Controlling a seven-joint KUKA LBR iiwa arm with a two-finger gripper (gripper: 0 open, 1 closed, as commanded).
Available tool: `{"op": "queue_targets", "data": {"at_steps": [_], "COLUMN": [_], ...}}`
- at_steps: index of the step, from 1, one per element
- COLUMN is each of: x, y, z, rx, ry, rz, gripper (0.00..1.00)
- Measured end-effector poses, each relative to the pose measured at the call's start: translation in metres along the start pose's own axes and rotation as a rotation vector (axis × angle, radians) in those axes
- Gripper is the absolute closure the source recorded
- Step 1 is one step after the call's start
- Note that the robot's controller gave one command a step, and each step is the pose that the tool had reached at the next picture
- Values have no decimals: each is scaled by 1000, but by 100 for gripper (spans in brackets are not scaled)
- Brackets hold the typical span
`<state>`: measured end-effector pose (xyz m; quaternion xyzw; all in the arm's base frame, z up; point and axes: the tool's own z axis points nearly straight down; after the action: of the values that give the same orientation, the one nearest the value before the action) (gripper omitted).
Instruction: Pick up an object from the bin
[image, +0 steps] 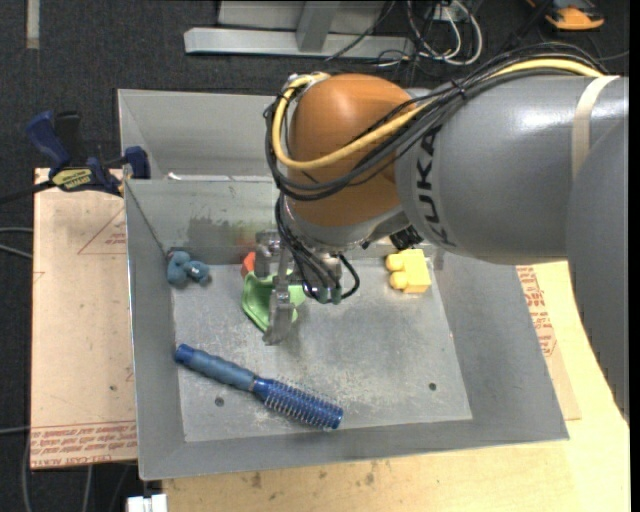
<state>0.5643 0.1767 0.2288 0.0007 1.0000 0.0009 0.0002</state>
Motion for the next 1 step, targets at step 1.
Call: {"op": "queue_targets", "data": {"at_steps": [1], "x": [51], "y": [8], "z": [145], "rx": [3], "ry": [10], "rz": [13], "gripper": [0]}}
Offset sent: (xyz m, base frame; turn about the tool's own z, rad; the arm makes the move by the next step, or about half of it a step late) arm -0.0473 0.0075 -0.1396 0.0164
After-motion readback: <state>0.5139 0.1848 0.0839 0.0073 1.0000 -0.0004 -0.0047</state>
